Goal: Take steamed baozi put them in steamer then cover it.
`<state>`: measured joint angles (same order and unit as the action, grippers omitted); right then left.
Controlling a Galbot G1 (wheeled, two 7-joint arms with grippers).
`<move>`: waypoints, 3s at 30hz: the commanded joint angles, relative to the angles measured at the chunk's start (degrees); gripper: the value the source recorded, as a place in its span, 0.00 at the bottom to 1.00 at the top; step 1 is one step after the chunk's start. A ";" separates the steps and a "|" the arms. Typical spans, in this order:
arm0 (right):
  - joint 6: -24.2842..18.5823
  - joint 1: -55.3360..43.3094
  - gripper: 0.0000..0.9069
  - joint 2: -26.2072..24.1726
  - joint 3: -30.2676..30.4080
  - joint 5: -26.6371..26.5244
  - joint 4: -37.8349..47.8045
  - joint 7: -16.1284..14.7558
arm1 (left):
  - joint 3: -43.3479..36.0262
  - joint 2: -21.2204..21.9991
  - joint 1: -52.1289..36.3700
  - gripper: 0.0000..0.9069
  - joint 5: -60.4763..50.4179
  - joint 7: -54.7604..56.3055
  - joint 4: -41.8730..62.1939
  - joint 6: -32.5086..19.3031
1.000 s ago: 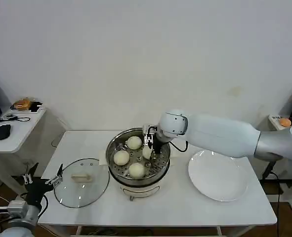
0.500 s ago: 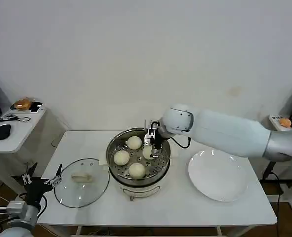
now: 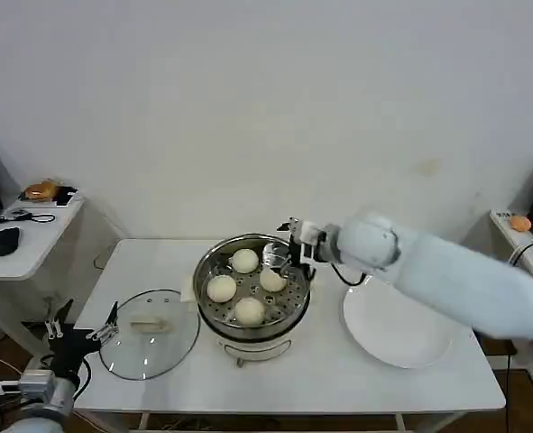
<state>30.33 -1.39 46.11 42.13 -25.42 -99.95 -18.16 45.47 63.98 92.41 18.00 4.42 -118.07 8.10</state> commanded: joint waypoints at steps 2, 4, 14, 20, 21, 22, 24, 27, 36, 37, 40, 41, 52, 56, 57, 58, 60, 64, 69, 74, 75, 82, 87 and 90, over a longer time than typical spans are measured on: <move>-20.81 55.95 1.00 4.42 -52.26 16.86 -8.02 14.80 | -1.16 0.94 0.06 1.00 -2.05 0.06 0.30 -0.86; -24.43 64.27 1.00 11.36 -61.75 21.59 -8.12 12.82 | -1.75 1.42 -0.15 1.00 -3.67 0.03 0.80 -1.21; -37.55 82.25 1.00 32.57 -86.54 25.86 -8.82 3.24 | -5.03 3.42 0.53 1.00 -26.28 1.59 4.20 -7.32; -38.34 87.17 1.00 35.47 -89.14 23.30 -10.44 3.61 | -5.67 3.60 2.25 1.00 -58.46 5.56 6.68 -12.20; -38.49 87.94 1.00 35.59 -89.66 23.77 -10.57 4.18 | -5.44 2.99 2.65 1.00 -63.61 6.56 7.38 -12.92; -38.40 88.36 1.00 35.57 -89.87 23.55 -10.74 4.75 | -5.24 2.50 2.91 1.00 -66.49 7.06 7.94 -13.10; -38.47 89.39 1.00 35.54 -91.06 23.18 -11.20 5.56 | -4.96 1.38 3.53 1.00 -71.09 7.32 8.73 -13.19; -38.53 90.28 1.00 35.27 -92.25 22.11 -11.51 6.90 | -5.06 0.34 3.51 1.00 -76.82 8.04 10.40 -14.00; -38.89 91.96 1.00 34.63 -95.00 20.18 -12.08 8.06 | -9.20 0.18 -0.40 1.00 -89.01 9.11 17.00 -14.19; -39.06 92.07 1.00 34.62 -95.08 20.28 -12.06 8.11 | -9.44 0.08 -0.79 1.00 -89.31 8.96 17.67 -14.11; -39.24 92.41 1.00 35.08 -95.33 20.67 -12.31 8.22 | -9.91 -0.54 -2.61 1.00 -89.52 8.13 20.01 -13.84; -39.28 92.58 1.00 35.18 -95.35 20.67 -12.45 8.22 | -10.07 -0.83 -2.94 1.00 -89.50 8.11 20.80 -13.84; -40.19 94.01 1.00 36.24 -95.76 21.46 -12.87 7.85 | -11.12 -1.75 -8.43 1.00 -88.81 7.46 25.49 -14.00; -40.55 94.46 1.00 36.93 -95.89 21.74 -12.90 7.82 | -11.92 -2.10 -10.75 1.00 -88.88 7.30 27.57 -14.04; -40.71 94.60 1.00 36.99 -95.88 21.82 -12.92 7.81 | -12.05 -2.18 -11.47 1.00 -88.87 7.18 27.91 -14.02; -40.83 94.78 1.00 37.08 -95.91 21.94 -12.92 7.79 | -12.21 -2.27 -12.13 1.00 -88.86 6.96 28.18 -14.00; -41.00 94.96 1.00 37.27 -96.06 22.04 -12.89 7.77 | -12.67 -2.36 -13.15 1.00 -88.64 6.66 28.89 -14.04; -41.34 95.25 1.00 37.78 -96.18 22.48 -12.85 7.70 | -13.55 -2.28 -15.33 1.00 -88.69 6.90 30.67 -14.25; -41.68 95.39 1.00 38.63 -95.65 23.24 -12.37 7.67 | -14.75 -2.45 -17.90 1.00 -88.73 6.68 32.39 -14.20; -41.78 95.44 1.00 39.00 -95.53 23.61 -12.21 7.58 | -15.83 -2.46 -19.81 1.00 -88.78 6.88 34.32 -14.28; -41.79 95.43 1.00 39.02 -95.58 23.65 -12.18 7.53 | -15.99 -2.50 -20.23 1.00 -88.74 6.92 35.11 -14.27; -41.79 95.13 1.00 39.29 -95.62 23.87 -11.61 7.53 | -17.40 -2.28 -23.05 1.00 -88.76 6.93 38.59 -14.44; -41.81 94.85 1.00 39.36 -95.56 24.07 -10.94 7.51 | -17.67 -1.79 -24.60 0.63 -88.98 7.36 40.45 -14.59; -41.82 94.65 1.00 39.36 -95.46 24.15 -10.74 7.49 | -17.62 -1.73 -24.96 0.00 -88.97 7.43 41.15 -14.78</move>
<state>-11.39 93.27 85.31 -53.35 -1.44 -111.07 -10.65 28.34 62.23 70.44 -70.77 11.70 -80.71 -6.58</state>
